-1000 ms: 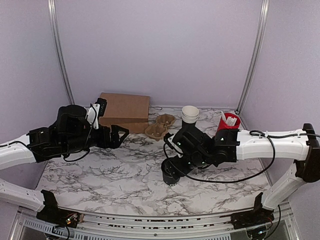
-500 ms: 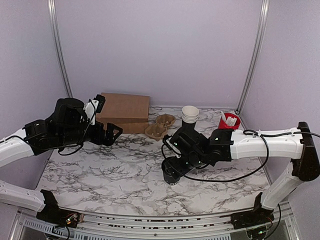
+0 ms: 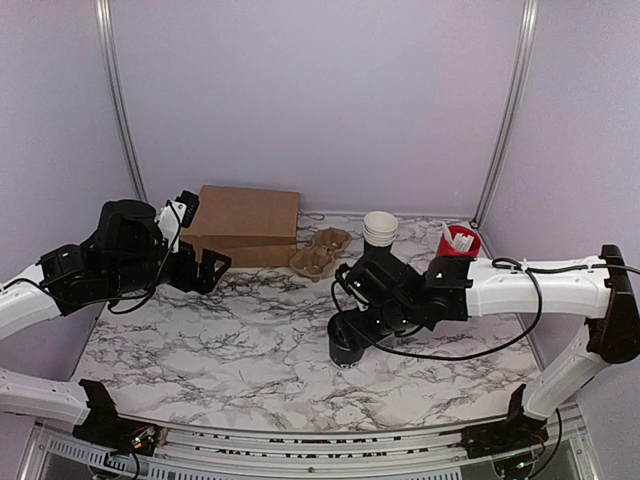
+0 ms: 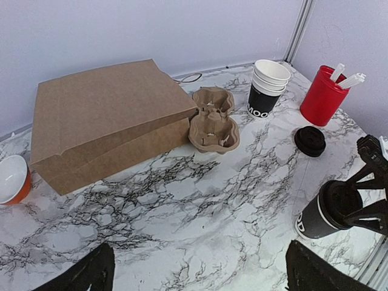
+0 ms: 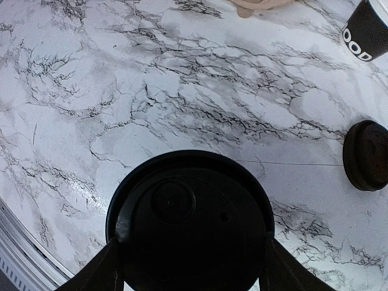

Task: Pack the takeout coffee

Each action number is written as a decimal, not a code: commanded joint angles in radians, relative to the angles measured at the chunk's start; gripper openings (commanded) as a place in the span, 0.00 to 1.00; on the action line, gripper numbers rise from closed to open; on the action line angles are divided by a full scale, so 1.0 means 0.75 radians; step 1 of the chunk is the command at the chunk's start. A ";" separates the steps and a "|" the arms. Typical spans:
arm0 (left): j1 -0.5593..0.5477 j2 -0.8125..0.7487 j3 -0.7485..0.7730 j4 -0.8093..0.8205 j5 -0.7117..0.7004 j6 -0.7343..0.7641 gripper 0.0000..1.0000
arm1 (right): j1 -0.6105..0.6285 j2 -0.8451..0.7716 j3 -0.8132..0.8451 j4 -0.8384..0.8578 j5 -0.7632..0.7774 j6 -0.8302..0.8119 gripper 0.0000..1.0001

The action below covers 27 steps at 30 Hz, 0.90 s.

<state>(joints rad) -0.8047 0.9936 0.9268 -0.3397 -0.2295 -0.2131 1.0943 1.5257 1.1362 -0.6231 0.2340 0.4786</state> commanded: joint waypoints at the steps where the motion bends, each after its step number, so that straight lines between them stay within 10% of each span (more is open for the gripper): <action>1: 0.005 -0.052 -0.020 -0.003 -0.036 0.034 0.99 | -0.036 -0.121 -0.024 -0.059 0.068 0.099 0.63; 18: 0.007 -0.057 -0.023 -0.001 -0.033 0.033 0.99 | -0.514 -0.733 -0.437 -0.273 0.181 0.264 0.64; 27: 0.009 -0.061 -0.022 -0.001 -0.013 0.026 0.99 | -0.855 -0.723 -0.472 -0.189 0.108 0.203 0.61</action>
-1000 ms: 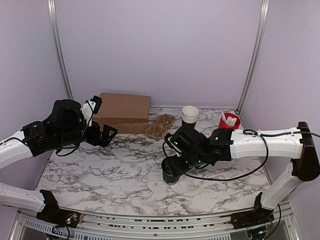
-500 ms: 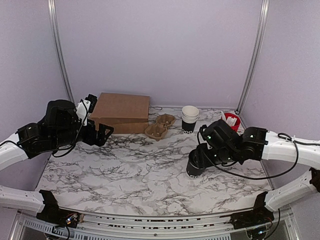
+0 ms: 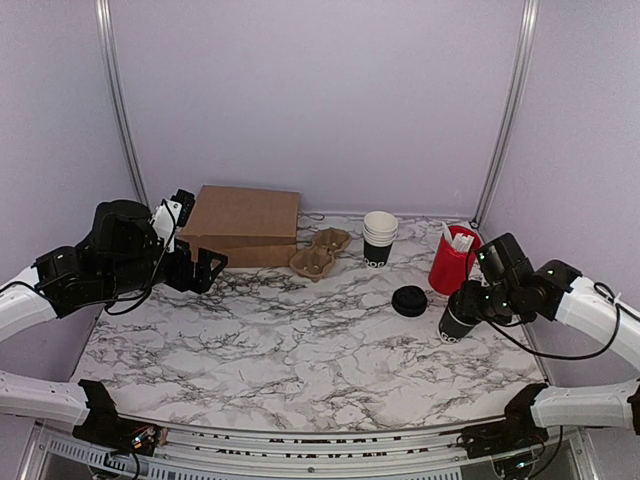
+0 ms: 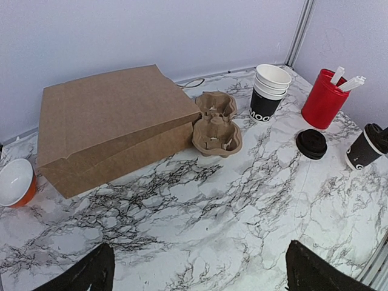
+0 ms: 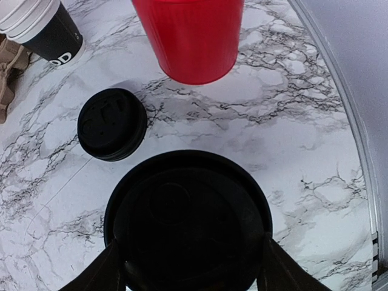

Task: Pack the takeout coffee

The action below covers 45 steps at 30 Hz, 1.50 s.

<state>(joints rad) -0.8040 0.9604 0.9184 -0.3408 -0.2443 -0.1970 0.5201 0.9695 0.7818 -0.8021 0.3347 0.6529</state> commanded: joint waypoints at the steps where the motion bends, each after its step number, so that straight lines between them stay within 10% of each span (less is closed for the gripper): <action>1: 0.008 -0.019 -0.012 -0.001 0.008 0.005 0.99 | -0.107 0.029 -0.003 0.055 -0.027 -0.031 0.61; 11: 0.008 -0.031 -0.012 0.000 0.017 0.003 0.99 | -0.129 0.101 0.004 0.083 -0.012 -0.044 0.71; 20: 0.008 -0.031 -0.012 -0.001 0.013 0.003 0.99 | -0.129 0.094 0.036 0.069 -0.035 -0.055 0.99; 45: 0.016 -0.012 -0.010 0.000 0.043 -0.001 0.99 | -0.129 -0.074 0.131 -0.056 -0.028 -0.076 1.00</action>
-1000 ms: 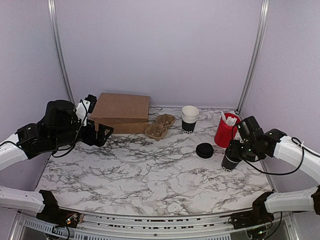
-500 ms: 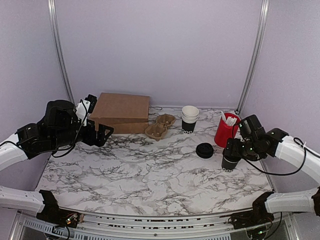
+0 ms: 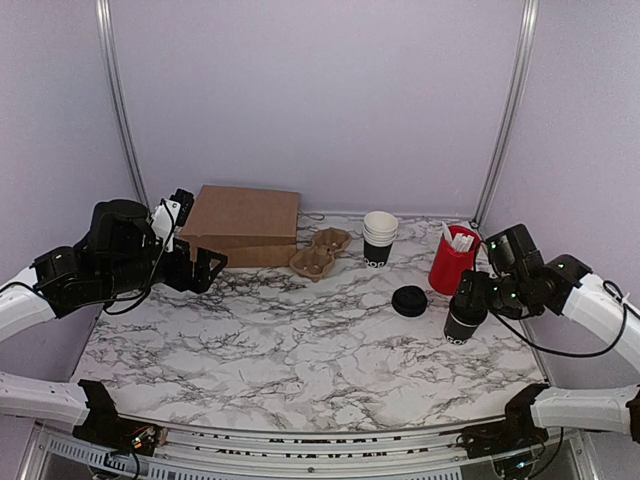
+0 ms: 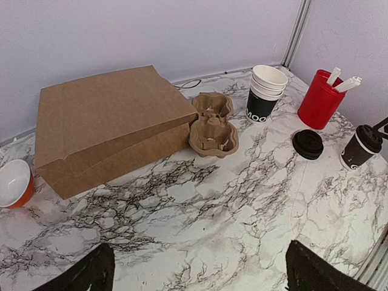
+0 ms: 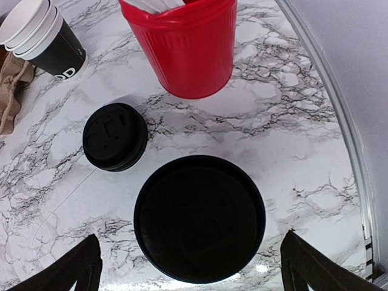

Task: Pack the takeout coffee

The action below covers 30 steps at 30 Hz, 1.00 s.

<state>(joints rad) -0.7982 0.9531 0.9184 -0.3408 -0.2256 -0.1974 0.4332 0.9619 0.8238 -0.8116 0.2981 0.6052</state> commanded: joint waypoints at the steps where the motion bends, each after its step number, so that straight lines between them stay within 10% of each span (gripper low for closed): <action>1: 0.009 0.001 -0.010 0.000 0.022 -0.002 0.99 | -0.012 -0.081 0.074 -0.041 0.021 -0.017 1.00; 30: 0.011 0.681 0.488 -0.180 -0.283 -0.293 0.97 | -0.011 -0.382 0.122 0.094 -0.140 -0.344 1.00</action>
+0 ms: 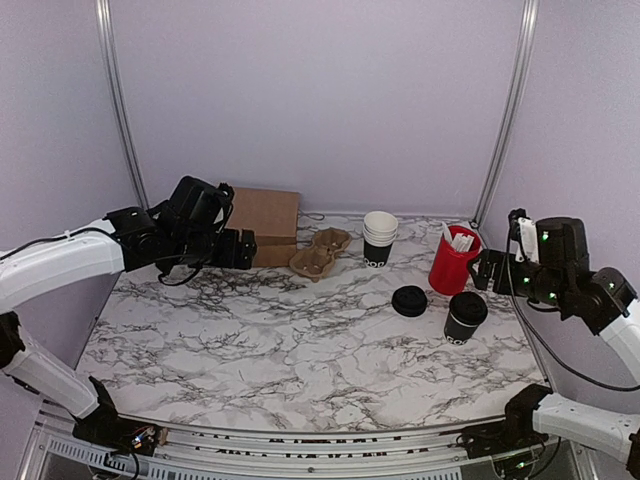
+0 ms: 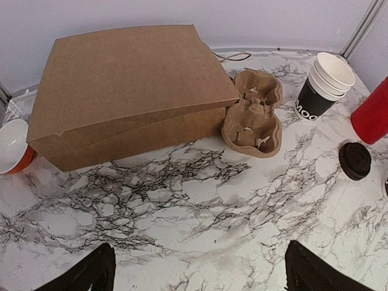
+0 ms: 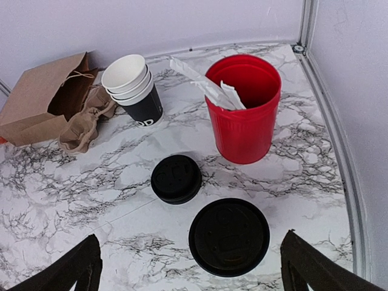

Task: Pack the takeout coffee

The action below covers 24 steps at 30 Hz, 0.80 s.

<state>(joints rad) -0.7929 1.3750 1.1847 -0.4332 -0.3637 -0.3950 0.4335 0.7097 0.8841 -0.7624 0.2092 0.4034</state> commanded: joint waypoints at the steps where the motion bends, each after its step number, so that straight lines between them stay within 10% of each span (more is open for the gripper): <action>1: 0.004 0.158 0.168 -0.063 -0.109 -0.027 0.97 | -0.012 -0.059 0.033 0.036 -0.024 -0.078 1.00; 24: 0.004 1.368 1.672 -0.516 -0.397 0.170 0.75 | -0.009 -0.212 -0.019 0.084 -0.104 -0.110 1.00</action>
<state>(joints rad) -0.7929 2.2978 2.3222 -0.7055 -0.5968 -0.2996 0.4335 0.5461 0.8703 -0.7280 0.1501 0.3363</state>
